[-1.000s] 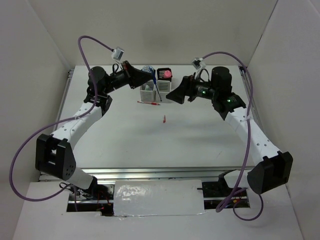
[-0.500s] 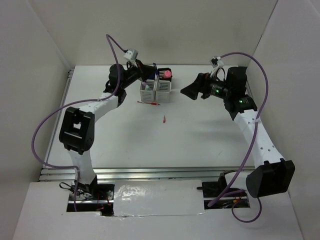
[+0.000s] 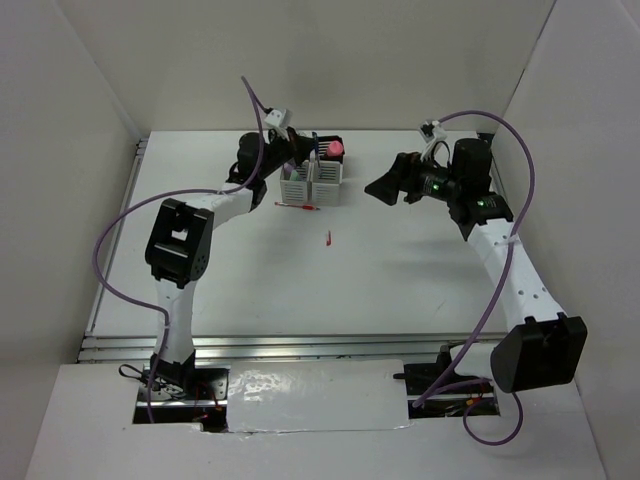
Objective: Sort the stationery into containers
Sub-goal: Place the pen in the storage box.
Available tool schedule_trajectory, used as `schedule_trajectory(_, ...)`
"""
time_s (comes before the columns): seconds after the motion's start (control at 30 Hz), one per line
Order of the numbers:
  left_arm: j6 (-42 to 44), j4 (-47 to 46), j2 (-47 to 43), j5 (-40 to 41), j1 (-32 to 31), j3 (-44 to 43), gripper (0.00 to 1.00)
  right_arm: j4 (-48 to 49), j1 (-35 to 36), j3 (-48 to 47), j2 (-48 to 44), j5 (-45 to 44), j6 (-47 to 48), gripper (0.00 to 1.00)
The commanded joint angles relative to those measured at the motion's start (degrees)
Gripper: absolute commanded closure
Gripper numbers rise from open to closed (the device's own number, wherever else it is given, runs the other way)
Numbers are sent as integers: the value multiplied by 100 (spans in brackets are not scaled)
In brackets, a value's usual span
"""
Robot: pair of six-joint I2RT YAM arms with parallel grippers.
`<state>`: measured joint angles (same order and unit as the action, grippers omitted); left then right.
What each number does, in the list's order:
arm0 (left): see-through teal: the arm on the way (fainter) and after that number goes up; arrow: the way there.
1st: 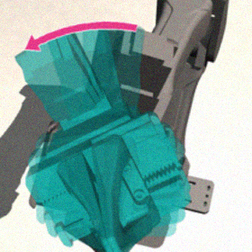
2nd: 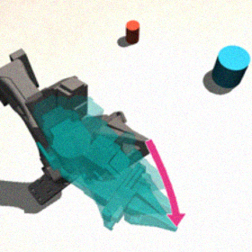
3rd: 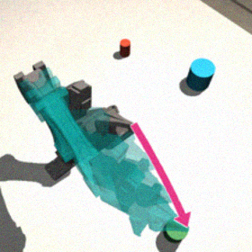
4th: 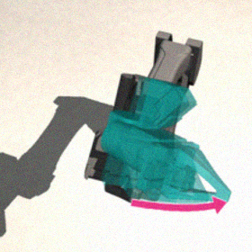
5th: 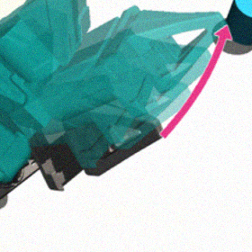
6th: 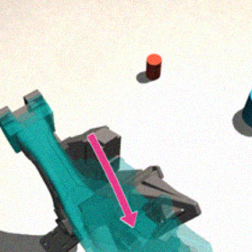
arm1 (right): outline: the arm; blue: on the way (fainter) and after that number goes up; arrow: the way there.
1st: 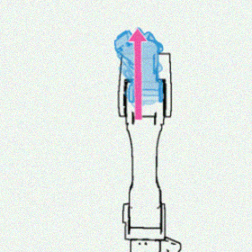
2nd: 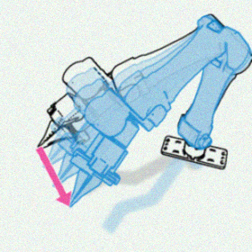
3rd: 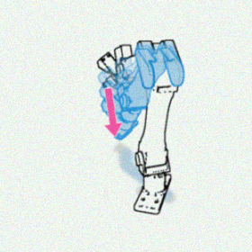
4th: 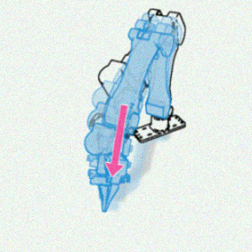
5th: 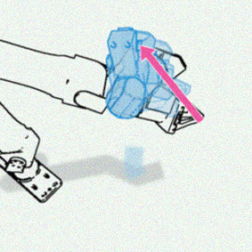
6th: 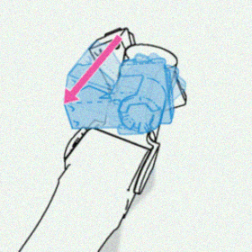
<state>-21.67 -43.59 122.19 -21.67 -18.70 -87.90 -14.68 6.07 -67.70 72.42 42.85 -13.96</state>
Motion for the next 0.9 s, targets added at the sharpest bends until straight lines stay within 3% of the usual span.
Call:
schedule_trajectory(0.0, 154, -475, 77, -21, -46, -105, 95, -88, -35, 38, 140, 13, 139, 8)
schedule_trajectory(0.1, 137, -440, 68, -126, -72, 105, 85, -193, 79, 55, 237, -267, 209, 11)
schedule_trajectory(0.2, 146, -413, -37, -197, -99, 316, 68, -351, 298, 55, 351, -698, 376, 14)
schedule_trajectory(0.23, 111, -404, -133, -223, -99, 369, 57, -500, 377, 21, 404, -925, 446, 16)
schedule_trajectory(0.33, 76, -361, -415, -267, -81, 519, 43, -798, 694, -67, 658, -1226, 648, 21)
schedule_trajectory(0.43, 145, -71, -862, -425, -11, 589, 38, -896, 1071, -77, 983, -1673, 885, 28)
schedule_trajectory(0.63, 84, 797, -2198, -672, 445, 1029, 37, -739, 1924, -41, 1431, -2579, 1070, 39)
schedule_trajectory(0.77, 793, 2481, -2971, -1022, 920, 1213, 40, -765, 2320, -217, 1959, -2975, 1053, 41)
schedule_trajectory(0.87, 1435, 3101, -3166, -1891, 1384, 1519, 44, -695, 2408, -314, 2197, -2932, 983, 40)
